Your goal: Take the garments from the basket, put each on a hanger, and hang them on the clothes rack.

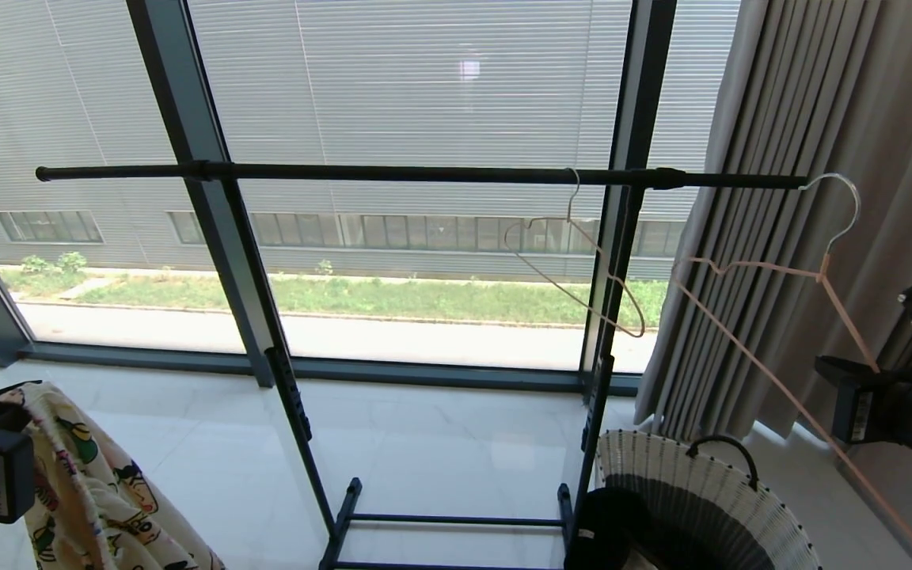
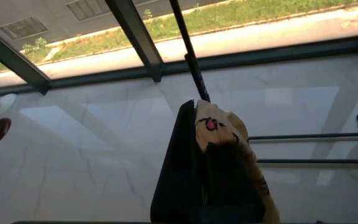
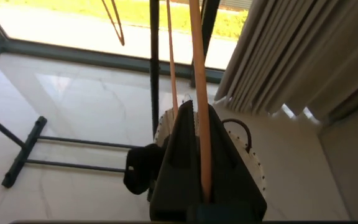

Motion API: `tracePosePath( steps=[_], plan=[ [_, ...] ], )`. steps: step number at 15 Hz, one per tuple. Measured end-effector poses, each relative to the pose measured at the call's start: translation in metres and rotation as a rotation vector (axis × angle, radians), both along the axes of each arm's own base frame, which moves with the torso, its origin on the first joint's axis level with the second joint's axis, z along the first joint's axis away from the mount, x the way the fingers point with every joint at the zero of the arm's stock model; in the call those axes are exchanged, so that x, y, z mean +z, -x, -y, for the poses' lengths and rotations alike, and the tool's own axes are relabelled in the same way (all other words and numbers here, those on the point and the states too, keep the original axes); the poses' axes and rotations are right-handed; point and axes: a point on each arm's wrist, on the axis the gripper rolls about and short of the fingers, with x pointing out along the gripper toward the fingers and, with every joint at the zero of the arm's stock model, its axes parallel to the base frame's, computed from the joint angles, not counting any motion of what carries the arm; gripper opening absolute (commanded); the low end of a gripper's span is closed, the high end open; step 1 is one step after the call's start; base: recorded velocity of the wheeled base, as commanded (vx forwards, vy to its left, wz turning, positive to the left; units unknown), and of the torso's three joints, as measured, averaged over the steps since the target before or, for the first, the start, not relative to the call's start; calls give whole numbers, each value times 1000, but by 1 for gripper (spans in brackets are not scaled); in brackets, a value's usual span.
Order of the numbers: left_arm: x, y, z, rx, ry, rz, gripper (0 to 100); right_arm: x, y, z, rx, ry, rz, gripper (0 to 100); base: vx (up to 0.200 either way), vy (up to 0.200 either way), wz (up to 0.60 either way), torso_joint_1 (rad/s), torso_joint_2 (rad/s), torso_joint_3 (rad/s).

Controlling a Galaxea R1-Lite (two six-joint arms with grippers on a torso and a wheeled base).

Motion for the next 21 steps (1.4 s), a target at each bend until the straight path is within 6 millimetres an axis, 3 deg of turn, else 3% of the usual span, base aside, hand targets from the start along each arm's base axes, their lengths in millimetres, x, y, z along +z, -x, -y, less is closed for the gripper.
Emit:
tracePosePath(
  steps=[4,6,10,13,17,21],
  plan=[
    [-2,-6,10,-82,12,-19,0,15,16,-2,154,-60,64,0,0,0,0,0,0,0],
    [5,-19,18,-105,54,8,0,16,26,-11,235,-81,63,0,0,0,0,0,0,0],
    [27,-66,42,-42,180,45,0,4,45,-41,468,-190,-51,0,0,0,0,0,0,0],
    [39,-107,72,64,300,87,0,-7,57,-70,622,-254,-104,0,0,0,0,0,0,0],
    [33,-149,113,52,335,58,0,-17,55,-104,721,-294,-108,0,0,0,0,0,0,0],
    [18,-177,131,61,316,28,0,-24,55,-125,772,-276,-138,0,0,0,0,0,0,0]
  ],
)
